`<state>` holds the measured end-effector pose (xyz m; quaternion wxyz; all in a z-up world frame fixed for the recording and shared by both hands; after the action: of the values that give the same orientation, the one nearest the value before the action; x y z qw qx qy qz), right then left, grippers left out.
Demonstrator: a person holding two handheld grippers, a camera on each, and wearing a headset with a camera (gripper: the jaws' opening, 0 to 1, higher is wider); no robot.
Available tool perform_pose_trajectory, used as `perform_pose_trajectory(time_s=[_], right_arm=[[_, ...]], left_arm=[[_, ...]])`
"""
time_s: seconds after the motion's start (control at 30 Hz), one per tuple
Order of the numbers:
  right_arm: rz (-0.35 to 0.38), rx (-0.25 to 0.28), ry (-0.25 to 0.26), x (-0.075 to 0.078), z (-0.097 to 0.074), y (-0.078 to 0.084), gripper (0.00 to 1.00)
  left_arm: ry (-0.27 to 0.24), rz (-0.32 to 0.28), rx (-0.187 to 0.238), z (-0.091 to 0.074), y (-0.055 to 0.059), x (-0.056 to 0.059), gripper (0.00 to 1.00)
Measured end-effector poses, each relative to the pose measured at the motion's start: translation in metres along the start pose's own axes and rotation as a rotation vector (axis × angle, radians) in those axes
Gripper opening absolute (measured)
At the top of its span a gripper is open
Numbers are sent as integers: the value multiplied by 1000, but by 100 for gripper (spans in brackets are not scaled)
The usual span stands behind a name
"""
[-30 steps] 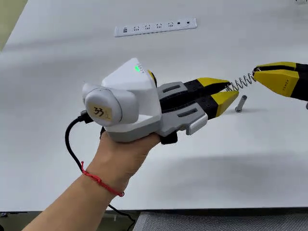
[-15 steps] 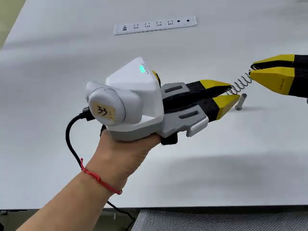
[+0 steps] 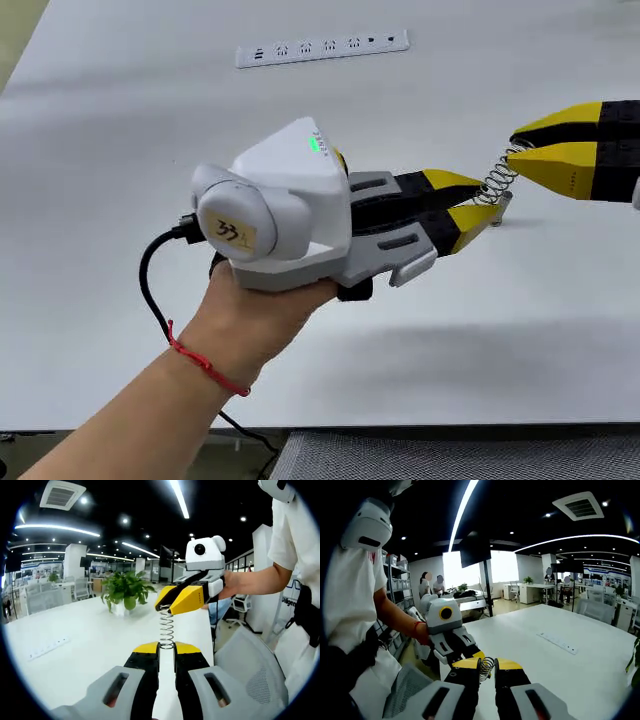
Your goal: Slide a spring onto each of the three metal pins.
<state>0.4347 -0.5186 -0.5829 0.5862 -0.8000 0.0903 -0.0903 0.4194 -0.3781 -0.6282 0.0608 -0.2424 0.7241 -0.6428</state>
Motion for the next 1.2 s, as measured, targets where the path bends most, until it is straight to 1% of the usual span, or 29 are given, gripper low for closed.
perform_pose_trajectory(time_s=[0.37,0.57,0.63,0.73,0.77,0.8,0.83,0.87,0.9,0.93,0.97,1.03,1.1,1.13,1.17,1.2], right_arm=[[-129,-93,-23,-6,3,-6,7],[-130,-106,-38,-5,1,-7,8],[-128,-110,-44,-5,1,-7,8],[-122,-120,-67,-4,-2,-9,17],[-126,-127,-74,-3,-3,-10,19],[-149,-145,-82,-2,-5,-10,20],[-181,-181,-100,1,-8,-11,20],[-191,-195,-120,2,-8,-13,21],[-205,-225,-155,4,-9,-14,24],[-229,-251,-172,5,-10,-16,25],[-271,-289,-193,8,-9,-18,26],[-294,-328,-252,8,-7,-21,26],[-308,-347,-300,8,-3,-23,24],[-312,-368,-326,7,-1,-24,23],[-342,-406,-361,7,2,-24,21],[-360,-428,-383,6,4,-24,21]], left_arm=[[6,24,-26,1,2,1,6],[7,6,-13,1,3,2,6],[10,10,-10,1,3,3,6],[11,10,-16,1,4,3,6],[11,11,-17,1,5,4,6],[12,12,-19,1,5,4,6],[14,13,-21,1,6,4,6],[16,12,-23,1,6,4,6],[19,14,-26,1,7,5,6],[20,15,-27,2,7,5,6],[22,16,-29,2,7,5,6],[24,17,-29,2,7,6,6],[26,17,-30,3,7,7,6],[27,19,-32,3,8,7,6],[29,21,-35,3,8,8,6],[30,21,-35,3,9,9,6]])
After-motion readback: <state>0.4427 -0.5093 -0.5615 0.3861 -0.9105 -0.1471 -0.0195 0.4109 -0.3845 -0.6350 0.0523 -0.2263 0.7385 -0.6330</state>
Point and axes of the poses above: the centre of the closed fingertips' face, and the gripper's own axes: z roughly forward along the fingers, x roughly to its right, y roughly out of its underside, the point moved 8 cm from there along -z, roughly backward along the fingers, and after that the axes turned 8 degrees about -z, right-handed, at the moved point
